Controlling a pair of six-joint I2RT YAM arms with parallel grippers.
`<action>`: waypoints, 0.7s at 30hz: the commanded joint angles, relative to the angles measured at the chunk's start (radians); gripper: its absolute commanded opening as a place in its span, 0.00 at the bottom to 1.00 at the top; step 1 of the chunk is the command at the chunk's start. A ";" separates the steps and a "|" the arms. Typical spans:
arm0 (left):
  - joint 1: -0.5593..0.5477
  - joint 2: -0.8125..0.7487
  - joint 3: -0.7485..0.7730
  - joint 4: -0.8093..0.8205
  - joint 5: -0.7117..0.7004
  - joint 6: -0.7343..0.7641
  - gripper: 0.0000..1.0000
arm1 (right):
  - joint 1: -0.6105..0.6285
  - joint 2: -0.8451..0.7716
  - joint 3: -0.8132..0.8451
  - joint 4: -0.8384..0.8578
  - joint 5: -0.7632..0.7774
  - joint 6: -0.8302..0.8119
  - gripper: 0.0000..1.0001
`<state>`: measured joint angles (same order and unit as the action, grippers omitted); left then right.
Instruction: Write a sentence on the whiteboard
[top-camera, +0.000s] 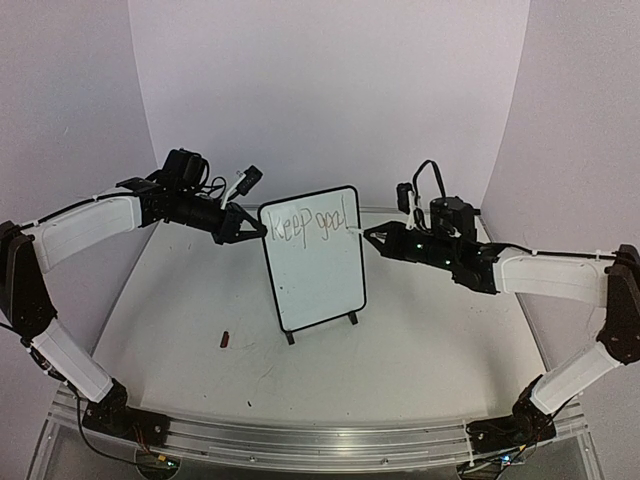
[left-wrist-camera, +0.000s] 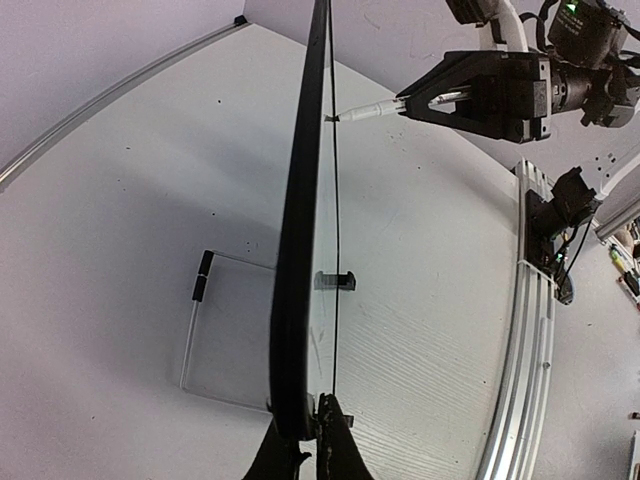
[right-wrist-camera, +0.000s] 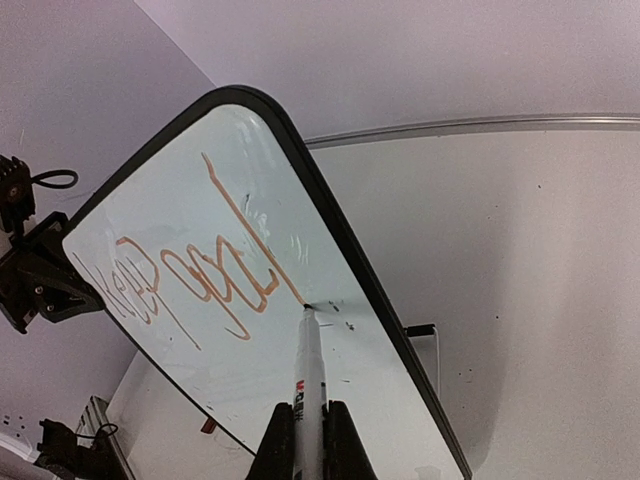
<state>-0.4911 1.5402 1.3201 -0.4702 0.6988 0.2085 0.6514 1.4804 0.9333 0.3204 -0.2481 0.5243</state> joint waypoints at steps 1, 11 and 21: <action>-0.020 0.028 0.002 -0.076 -0.042 0.070 0.00 | -0.005 -0.042 0.001 0.000 0.082 -0.005 0.00; -0.021 0.024 0.001 -0.078 -0.047 0.071 0.00 | -0.006 -0.099 0.052 -0.009 0.071 -0.026 0.00; -0.021 0.025 0.001 -0.078 -0.045 0.071 0.00 | -0.005 -0.065 0.076 0.005 0.101 -0.037 0.00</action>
<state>-0.4969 1.5402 1.3201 -0.4686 0.7040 0.2146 0.6502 1.4097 0.9569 0.2972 -0.1750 0.5023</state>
